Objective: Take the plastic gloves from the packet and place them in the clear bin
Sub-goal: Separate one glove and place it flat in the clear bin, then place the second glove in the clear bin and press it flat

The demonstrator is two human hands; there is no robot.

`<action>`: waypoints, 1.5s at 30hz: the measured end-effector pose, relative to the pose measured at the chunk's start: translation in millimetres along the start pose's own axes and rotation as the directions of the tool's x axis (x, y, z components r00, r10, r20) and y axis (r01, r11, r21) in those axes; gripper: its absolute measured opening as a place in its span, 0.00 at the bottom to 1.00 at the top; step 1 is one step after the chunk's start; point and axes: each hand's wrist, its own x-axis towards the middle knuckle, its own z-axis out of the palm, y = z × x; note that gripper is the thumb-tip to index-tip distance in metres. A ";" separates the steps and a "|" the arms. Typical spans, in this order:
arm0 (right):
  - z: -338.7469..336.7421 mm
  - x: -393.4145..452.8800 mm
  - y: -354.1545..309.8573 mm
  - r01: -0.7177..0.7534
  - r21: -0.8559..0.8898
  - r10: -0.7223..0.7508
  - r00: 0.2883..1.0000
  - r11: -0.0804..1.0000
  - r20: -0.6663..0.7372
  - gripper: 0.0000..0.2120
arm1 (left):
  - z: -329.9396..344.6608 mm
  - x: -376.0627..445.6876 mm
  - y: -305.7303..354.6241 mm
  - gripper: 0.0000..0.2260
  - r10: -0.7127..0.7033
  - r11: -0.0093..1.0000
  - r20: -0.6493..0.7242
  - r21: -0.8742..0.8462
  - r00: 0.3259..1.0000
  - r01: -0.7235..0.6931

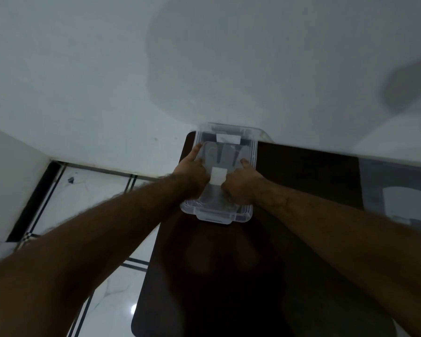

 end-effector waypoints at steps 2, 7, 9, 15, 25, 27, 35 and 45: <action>-2.0 -4.7 2.4 0.000 0.030 0.001 0.999 1.000 -0.048 0.19 | 0.1 -2.3 -1.4 0.22 -0.003 1.000 -0.004 0.006 1.000 0.003; -3.4 -35.6 6.3 0.012 0.184 0.046 0.951 0.983 -0.307 0.16 | -9.2 -21.5 3.2 0.18 -0.077 0.995 -0.081 -0.069 0.994 0.071; 2.0 -58.2 5.8 0.029 0.241 0.072 0.915 0.970 -0.398 0.15 | -21.5 -35.1 10.7 0.16 -0.137 0.983 -0.141 -0.140 0.981 0.117; 61.7 -147.8 10.2 0.103 0.387 0.152 0.804 0.916 -0.575 0.16 | -80.1 -79.4 78.8 0.11 -0.290 0.861 -0.199 -0.481 0.936 0.165; 257.0 -350.2 13.4 -0.058 0.540 0.324 0.852 0.840 -0.412 0.14 | -161.5 -92.5 315.6 0.09 -0.105 0.563 -0.295 -0.805 0.950 -0.188; 292.6 -391.7 15.0 -0.132 0.601 0.383 0.869 0.789 -0.313 0.13 | -176.4 -87.5 360.9 0.08 -0.032 0.527 -0.275 -0.821 0.961 -0.217; 416.8 -496.3 0.6 -0.289 0.651 0.432 0.899 0.702 -0.066 0.36 | -199.0 -58.4 499.8 0.17 0.213 0.605 -0.222 -0.735 0.951 -0.307; 464.0 -510.5 -35.1 -0.150 0.526 0.315 0.918 0.837 -0.240 0.16 | -195.5 -60.3 566.5 0.26 0.175 0.817 -0.265 -0.497 0.948 -0.290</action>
